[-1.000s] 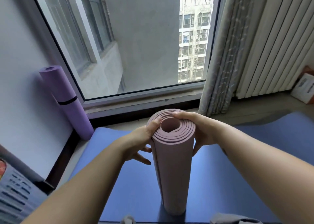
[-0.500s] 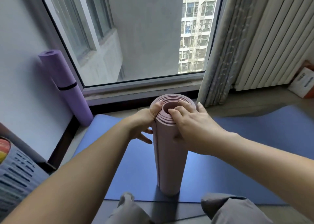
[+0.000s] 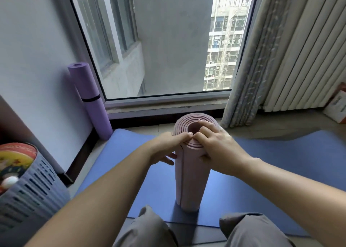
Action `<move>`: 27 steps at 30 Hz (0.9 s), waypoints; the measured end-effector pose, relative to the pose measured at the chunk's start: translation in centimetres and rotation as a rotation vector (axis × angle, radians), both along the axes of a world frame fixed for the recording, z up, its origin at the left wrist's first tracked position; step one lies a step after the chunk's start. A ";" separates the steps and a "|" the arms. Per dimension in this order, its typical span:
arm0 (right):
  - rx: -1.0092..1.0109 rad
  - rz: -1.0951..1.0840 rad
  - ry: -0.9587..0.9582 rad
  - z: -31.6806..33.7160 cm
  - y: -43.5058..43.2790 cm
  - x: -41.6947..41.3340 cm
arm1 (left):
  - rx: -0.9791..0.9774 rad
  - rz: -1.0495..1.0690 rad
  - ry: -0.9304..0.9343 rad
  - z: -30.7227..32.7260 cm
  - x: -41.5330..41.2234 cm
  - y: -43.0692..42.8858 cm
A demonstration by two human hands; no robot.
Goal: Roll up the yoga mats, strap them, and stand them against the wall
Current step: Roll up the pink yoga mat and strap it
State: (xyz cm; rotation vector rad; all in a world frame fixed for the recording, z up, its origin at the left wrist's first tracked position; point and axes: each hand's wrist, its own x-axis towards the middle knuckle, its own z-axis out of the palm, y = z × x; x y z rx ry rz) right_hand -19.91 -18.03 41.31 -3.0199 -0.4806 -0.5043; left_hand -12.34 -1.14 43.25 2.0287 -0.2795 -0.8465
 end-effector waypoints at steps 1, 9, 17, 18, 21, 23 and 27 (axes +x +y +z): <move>-0.051 0.046 -0.056 0.2 -0.4 -0.4 | -0.035 0.032 0.020 -0.1 -0.5 0.0; -0.343 0.060 -0.172 -1.6 -0.1 -3.1 | -0.314 0.353 0.234 -3.8 -5.3 -1.8; -0.284 -0.019 -0.161 -5.1 0.9 -5.0 | -0.239 0.349 0.404 -5.2 -8.9 -2.6; -0.277 0.005 -0.169 -5.2 0.6 -5.1 | -0.217 0.349 0.406 -5.4 -9.1 -2.5; -0.265 0.056 -0.198 -5.0 0.3 -5.4 | -0.206 0.347 0.393 -5.8 -9.6 -2.3; -0.285 0.080 -0.220 -4.3 0.5 -5.4 | -0.220 0.327 0.381 -5.8 -9.6 -2.0; -0.335 0.113 -0.175 -2.9 2.2 -4.1 | -0.191 0.181 0.336 -5.9 -7.5 -0.2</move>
